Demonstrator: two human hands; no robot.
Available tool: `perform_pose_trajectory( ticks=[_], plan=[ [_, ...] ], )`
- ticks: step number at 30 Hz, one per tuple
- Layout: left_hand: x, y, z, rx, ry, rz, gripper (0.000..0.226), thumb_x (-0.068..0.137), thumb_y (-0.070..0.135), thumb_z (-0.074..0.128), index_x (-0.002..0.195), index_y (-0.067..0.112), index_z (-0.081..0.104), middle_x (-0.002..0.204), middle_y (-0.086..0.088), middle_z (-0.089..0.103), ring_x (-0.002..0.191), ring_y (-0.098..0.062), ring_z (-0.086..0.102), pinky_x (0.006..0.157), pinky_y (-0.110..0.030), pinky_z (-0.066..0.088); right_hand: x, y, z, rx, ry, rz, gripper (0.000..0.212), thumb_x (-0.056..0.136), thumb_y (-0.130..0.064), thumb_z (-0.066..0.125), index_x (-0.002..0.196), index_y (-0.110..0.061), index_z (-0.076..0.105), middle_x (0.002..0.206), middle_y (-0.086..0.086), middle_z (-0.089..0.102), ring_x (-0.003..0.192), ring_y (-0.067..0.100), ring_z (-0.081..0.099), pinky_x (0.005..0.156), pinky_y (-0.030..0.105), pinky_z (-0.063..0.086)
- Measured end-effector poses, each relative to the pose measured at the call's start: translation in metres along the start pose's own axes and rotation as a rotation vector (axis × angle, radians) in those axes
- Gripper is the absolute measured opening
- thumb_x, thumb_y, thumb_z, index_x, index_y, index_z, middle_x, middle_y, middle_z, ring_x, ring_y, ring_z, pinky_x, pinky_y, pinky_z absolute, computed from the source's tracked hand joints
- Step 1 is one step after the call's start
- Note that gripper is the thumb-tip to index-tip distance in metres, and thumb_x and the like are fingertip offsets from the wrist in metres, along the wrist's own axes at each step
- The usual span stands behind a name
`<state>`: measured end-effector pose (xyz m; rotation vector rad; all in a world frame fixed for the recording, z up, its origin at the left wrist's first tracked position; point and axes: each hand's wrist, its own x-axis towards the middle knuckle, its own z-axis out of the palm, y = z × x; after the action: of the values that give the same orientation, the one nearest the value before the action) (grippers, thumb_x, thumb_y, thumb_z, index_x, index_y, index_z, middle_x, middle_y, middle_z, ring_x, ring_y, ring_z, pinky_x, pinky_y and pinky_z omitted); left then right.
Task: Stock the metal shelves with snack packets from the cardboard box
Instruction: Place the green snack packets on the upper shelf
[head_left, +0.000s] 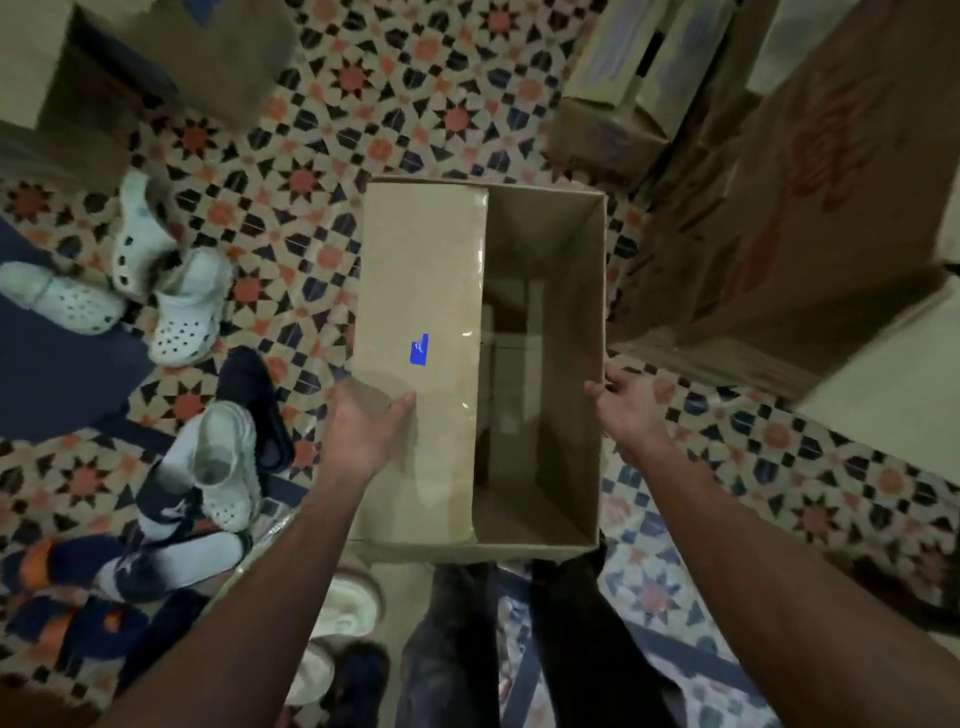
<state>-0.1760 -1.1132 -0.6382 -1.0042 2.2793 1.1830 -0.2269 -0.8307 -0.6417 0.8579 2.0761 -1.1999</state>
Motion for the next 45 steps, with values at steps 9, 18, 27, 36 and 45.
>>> perform_pose_trajectory(
  ticks=[9,18,27,36,45],
  plan=[
    [0.056,-0.058,0.045,0.202,-0.123,0.057,0.081,0.088,0.035,0.07,0.15,0.01,0.024,0.138,-0.015,0.053,0.127,-0.033,0.051,0.107,-0.047,0.042,0.054,0.057,0.028,-0.009,-0.112,-0.026,0.037,0.102,-0.03,0.052,0.136,-0.018,0.057,0.127,0.006,0.065,0.119,0.026,0.06,0.106,0.05,0.045],
    [0.052,-0.083,0.067,0.196,-0.025,0.201,0.091,0.091,0.058,0.05,0.155,0.026,-0.006,0.156,-0.014,0.029,0.141,-0.034,0.034,0.11,-0.058,0.036,0.099,0.089,0.002,0.333,-0.042,0.251,0.087,0.081,-0.081,0.047,0.149,-0.026,0.039,0.151,0.006,0.043,0.132,0.026,0.042,0.111,0.05,0.031],
    [0.054,-0.076,0.042,0.268,-0.016,0.018,0.087,0.093,0.042,0.06,0.155,0.013,0.006,0.144,-0.026,0.044,0.131,-0.045,0.044,0.109,-0.054,0.037,0.039,0.052,-0.022,-0.131,0.317,0.143,0.068,0.088,-0.049,0.068,0.138,-0.009,0.048,0.127,0.014,0.063,0.117,0.033,0.059,0.093,0.032,0.044],
    [0.054,-0.06,0.018,0.388,-0.171,-0.127,0.066,0.092,0.042,0.062,0.139,0.002,0.036,0.133,-0.025,0.053,0.122,-0.043,0.052,0.109,-0.049,0.036,-0.069,-0.01,0.022,-0.24,0.155,-0.361,0.02,0.098,-0.041,0.055,0.112,-0.027,0.057,0.092,-0.015,0.059,0.079,0.004,0.061,0.066,0.021,0.054],
    [0.03,-0.065,0.03,0.208,-0.272,-0.445,0.106,0.084,0.08,0.041,0.15,-0.002,0.025,0.154,-0.021,0.032,0.14,-0.037,0.035,0.114,-0.043,0.027,-0.027,0.069,0.076,-0.519,0.118,-0.331,0.03,0.093,-0.024,0.063,0.122,-0.016,0.059,0.128,0.006,0.047,0.114,0.018,0.045,0.103,0.033,0.042]
  ],
)
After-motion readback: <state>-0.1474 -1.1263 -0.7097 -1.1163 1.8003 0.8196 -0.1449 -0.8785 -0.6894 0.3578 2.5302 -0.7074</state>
